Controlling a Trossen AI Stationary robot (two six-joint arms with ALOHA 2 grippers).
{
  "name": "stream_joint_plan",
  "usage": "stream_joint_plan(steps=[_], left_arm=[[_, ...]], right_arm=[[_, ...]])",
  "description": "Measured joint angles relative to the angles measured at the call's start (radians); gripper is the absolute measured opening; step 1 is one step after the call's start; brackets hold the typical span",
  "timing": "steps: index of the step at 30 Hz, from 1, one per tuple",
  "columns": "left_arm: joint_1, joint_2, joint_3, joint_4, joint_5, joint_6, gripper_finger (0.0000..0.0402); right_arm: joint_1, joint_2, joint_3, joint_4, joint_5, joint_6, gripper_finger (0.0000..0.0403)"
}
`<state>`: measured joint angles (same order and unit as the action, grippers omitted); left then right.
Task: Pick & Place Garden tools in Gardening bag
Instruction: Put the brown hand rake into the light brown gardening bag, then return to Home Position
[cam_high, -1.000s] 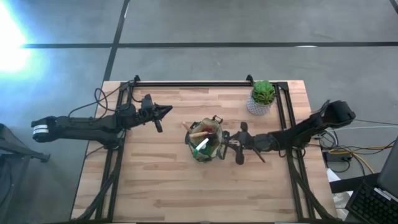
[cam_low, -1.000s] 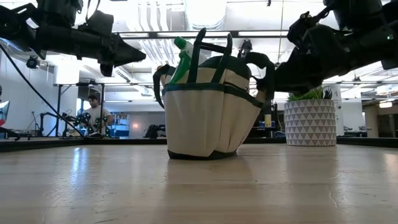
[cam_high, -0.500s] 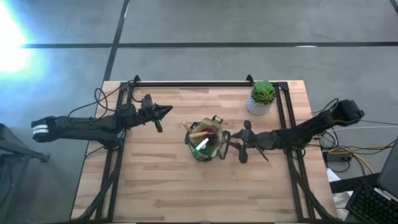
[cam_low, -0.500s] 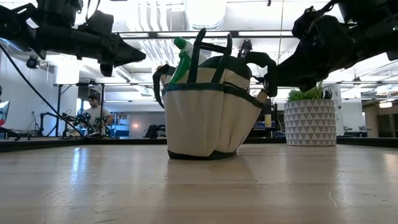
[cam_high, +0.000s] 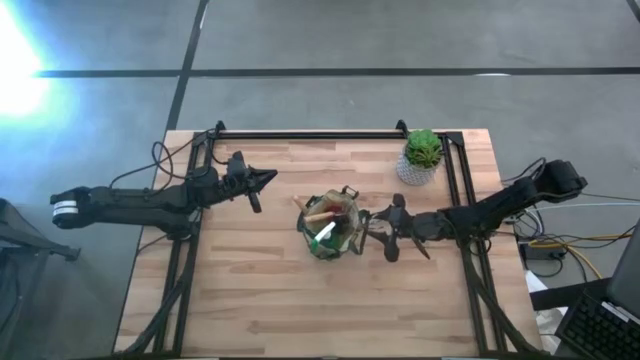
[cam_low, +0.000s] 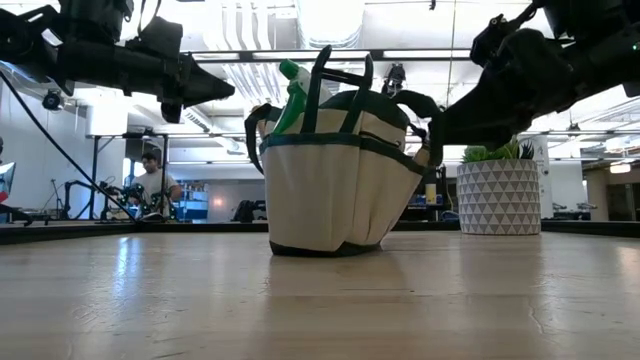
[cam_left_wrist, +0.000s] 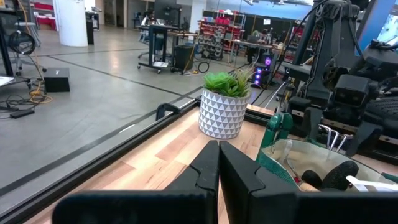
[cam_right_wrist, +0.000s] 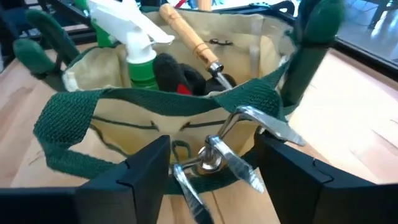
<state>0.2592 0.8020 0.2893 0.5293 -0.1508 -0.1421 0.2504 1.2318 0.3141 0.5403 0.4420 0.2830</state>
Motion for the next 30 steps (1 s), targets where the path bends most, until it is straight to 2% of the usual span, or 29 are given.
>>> stream_joint_plan(steps=[7,19,30], left_arm=[[0.0,0.0,0.0,0.0,0.0,0.0,0.0014],[0.0,0.0,0.0,0.0,0.0,0.0,0.0014],[0.0,0.0,0.0,0.0,0.0,0.0,0.0014]], right_arm=[[0.0,-0.008,0.006,-0.013,-0.048,-0.005,0.0239],[0.0,-0.02,0.006,-0.025,-0.054,-0.021,0.0244],[0.0,-0.152,0.006,-0.17,-0.058,-0.002,0.0242]])
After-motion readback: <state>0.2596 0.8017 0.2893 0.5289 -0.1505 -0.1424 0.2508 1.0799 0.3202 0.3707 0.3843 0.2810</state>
